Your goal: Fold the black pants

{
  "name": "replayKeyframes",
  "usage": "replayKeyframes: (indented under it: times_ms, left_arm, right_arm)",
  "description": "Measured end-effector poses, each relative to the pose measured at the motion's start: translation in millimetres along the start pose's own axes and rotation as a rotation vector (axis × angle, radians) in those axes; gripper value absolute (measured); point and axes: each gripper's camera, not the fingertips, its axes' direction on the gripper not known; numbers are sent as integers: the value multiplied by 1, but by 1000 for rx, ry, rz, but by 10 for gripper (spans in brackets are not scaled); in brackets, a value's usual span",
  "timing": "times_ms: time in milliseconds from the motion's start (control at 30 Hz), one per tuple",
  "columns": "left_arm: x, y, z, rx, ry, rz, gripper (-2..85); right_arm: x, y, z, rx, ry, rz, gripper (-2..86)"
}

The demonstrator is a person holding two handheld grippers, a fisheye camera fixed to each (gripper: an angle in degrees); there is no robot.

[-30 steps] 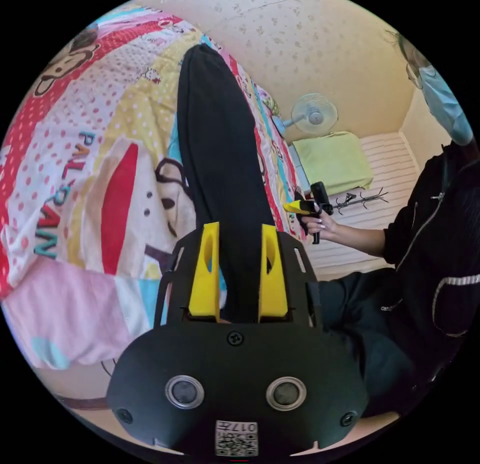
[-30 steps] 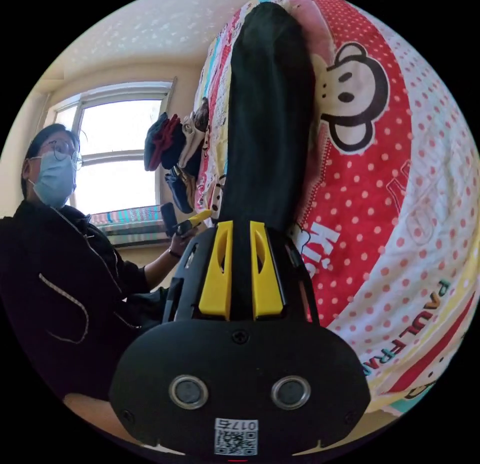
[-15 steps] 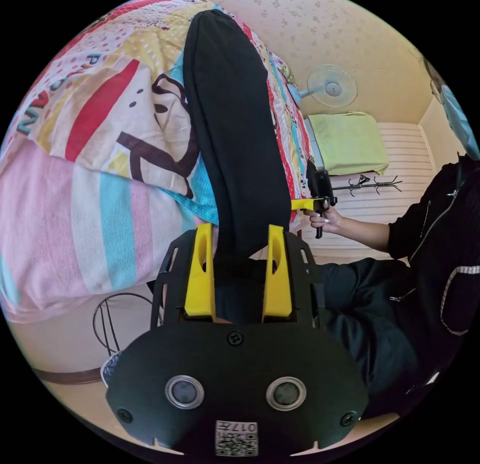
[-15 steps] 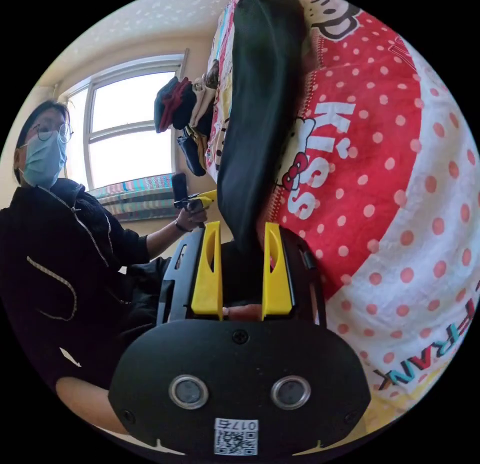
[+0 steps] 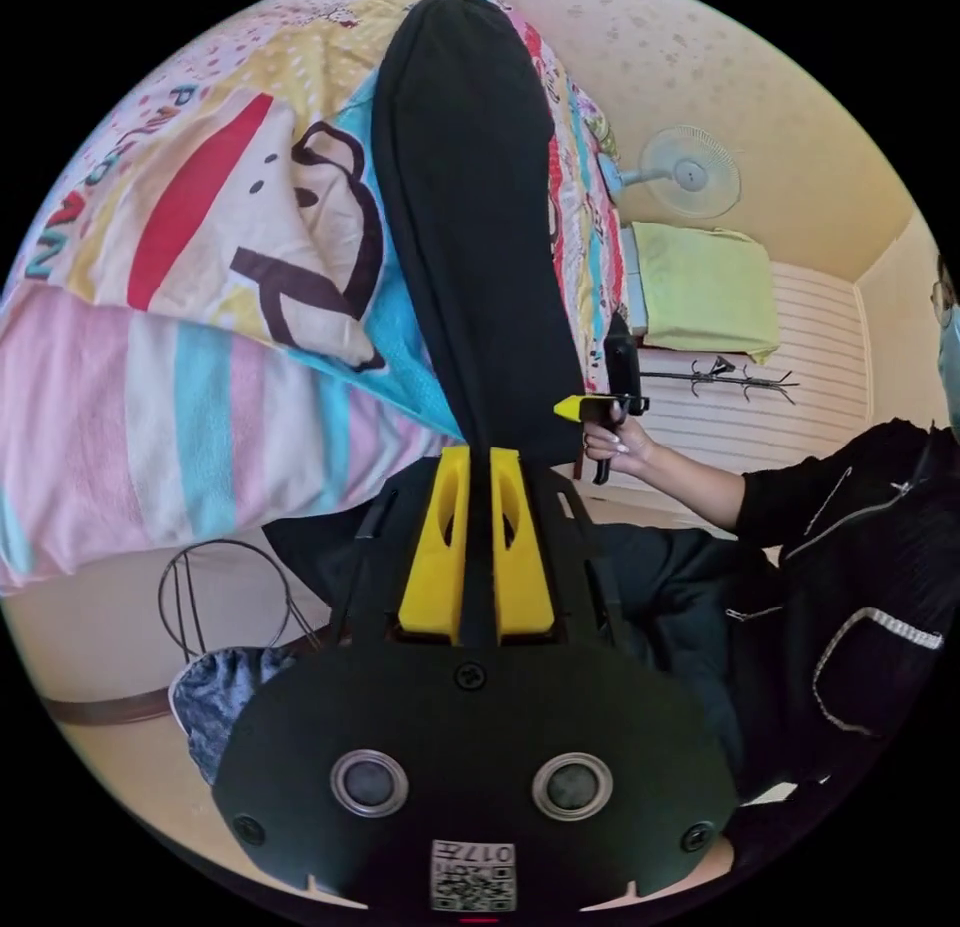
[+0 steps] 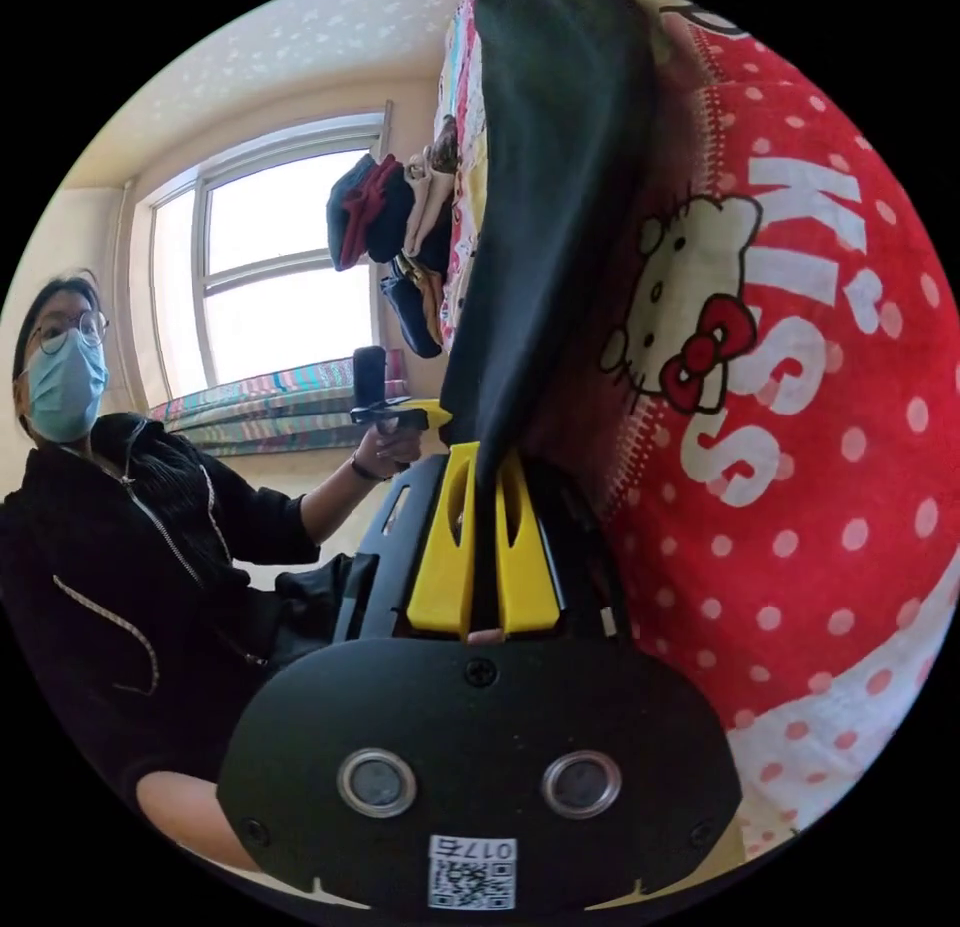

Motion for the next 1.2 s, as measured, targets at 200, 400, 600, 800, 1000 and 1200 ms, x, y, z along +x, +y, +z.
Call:
replayKeyframes:
  times_ms: [200,400,600,800,1000,1200]
  left_arm:
    - [64,0,-62,59,134,93,44]
    - [149,30,-81,-25,55,128,46]
    - [139,95,-39,-136,208,-60,45]
    - [129,37,-68,140,395,29,43]
    - [157,-132,-141,342,276,259,49]
    - [139,-329,-175,588,116,286,112]
  right_arm:
    - [-85,-1,-50,10,-79,-122,17]
    - [-168,30,-70,-133,-4,-152,13]
    - [-146,97,-57,-130,-142,144,12]
    - [-122,53,-90,190,-432,147,12]
    - [-146,-127,-143,298,-479,-9,20]
    - [-103,-334,-186,508,-476,111,83]
